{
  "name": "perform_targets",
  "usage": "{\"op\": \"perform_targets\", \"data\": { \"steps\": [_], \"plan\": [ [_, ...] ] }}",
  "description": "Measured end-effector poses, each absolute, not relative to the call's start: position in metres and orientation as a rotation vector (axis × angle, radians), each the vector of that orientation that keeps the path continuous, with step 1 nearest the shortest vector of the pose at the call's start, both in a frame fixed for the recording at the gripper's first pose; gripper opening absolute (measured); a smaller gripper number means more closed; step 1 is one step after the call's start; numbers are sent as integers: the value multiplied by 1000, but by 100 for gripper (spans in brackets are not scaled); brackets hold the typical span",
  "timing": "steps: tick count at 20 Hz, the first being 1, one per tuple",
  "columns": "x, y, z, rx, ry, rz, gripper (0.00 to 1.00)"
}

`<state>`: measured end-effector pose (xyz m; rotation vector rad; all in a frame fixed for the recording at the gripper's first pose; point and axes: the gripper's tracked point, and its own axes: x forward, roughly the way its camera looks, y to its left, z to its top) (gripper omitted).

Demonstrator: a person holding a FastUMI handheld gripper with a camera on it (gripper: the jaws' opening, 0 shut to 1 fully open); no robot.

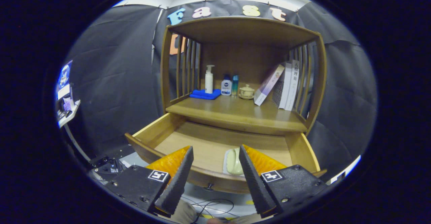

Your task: Pull open the drawer, take out the items inside it, and place them on the countertop above the cabinet.

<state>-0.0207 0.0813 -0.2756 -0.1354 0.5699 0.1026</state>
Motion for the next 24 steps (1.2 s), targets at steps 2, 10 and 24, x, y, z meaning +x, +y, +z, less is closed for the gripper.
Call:
{"op": "perform_targets", "data": {
  "steps": [2,10,24],
  "plan": [
    [-6,73,-283,-145,628,102,91],
    [33,48,-328,-144,907,110,94],
    [53,36,-395,-171,1200,101,86]
  ]
}}
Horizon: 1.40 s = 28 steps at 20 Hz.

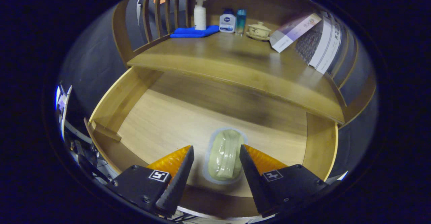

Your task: Pull open the drawer, take out the items inside it, and place them on the countertop above the cabinet.

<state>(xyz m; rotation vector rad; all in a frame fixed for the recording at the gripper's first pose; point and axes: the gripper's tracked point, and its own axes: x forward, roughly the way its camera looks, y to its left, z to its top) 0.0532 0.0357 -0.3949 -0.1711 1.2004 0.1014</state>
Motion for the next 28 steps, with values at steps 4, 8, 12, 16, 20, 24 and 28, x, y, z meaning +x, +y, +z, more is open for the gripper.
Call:
{"op": "perform_targets", "data": {
  "steps": [4,8,12,16,20,24,28],
  "plan": [
    [51,33,-405,-132,1263,82,76],
    [53,24,-418,-176,1296,49,64],
    [56,19,-423,-171,1307,41,49],
    [57,16,-420,-117,1309,32,22],
    [56,15,-407,-87,1291,42,17],
    [61,13,-376,-106,1241,47,17],
    [64,11,-348,-131,1200,58,17]
  ]
}}
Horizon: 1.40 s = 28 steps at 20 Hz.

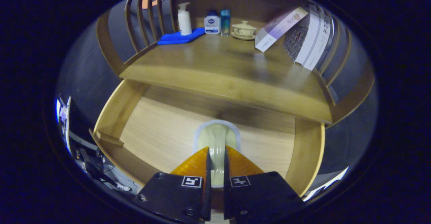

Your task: Pull open the drawer, take out the items inside it, and place them on the countertop above the cabinet.

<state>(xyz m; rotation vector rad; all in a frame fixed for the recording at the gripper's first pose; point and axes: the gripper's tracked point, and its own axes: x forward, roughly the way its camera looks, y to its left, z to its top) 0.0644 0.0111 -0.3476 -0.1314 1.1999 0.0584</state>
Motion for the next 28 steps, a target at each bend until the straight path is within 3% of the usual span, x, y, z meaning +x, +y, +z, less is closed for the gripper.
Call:
{"op": "perform_targets", "data": {
  "steps": [14,28],
  "plan": [
    [139,8,-257,-58,1026,11,17],
    [237,4,-277,-131,1051,-108,17]
  ]
}}
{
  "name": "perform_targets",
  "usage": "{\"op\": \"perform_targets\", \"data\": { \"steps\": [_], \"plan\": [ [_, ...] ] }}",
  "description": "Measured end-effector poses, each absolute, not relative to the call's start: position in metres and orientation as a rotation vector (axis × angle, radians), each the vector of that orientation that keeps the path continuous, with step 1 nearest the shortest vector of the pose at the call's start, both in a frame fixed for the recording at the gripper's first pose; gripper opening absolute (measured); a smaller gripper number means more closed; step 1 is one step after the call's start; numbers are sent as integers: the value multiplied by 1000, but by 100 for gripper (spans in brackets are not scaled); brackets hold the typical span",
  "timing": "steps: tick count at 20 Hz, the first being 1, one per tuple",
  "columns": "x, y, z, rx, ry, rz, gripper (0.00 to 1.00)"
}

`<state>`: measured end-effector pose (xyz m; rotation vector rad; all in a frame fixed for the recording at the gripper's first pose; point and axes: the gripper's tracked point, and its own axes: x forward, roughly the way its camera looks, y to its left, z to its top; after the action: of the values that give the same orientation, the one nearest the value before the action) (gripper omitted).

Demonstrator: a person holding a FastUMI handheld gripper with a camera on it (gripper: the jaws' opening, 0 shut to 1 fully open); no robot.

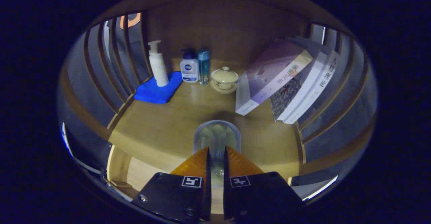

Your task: Pull open the drawer, take out the items inside it, and place them on the countertop above the cabinet.

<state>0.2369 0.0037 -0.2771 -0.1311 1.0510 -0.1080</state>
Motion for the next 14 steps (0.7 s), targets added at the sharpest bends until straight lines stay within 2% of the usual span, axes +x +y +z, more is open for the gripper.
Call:
{"op": "perform_targets", "data": {
  "steps": [14],
  "plan": [
    [300,-9,-319,-166,1146,-190,17]
  ]
}}
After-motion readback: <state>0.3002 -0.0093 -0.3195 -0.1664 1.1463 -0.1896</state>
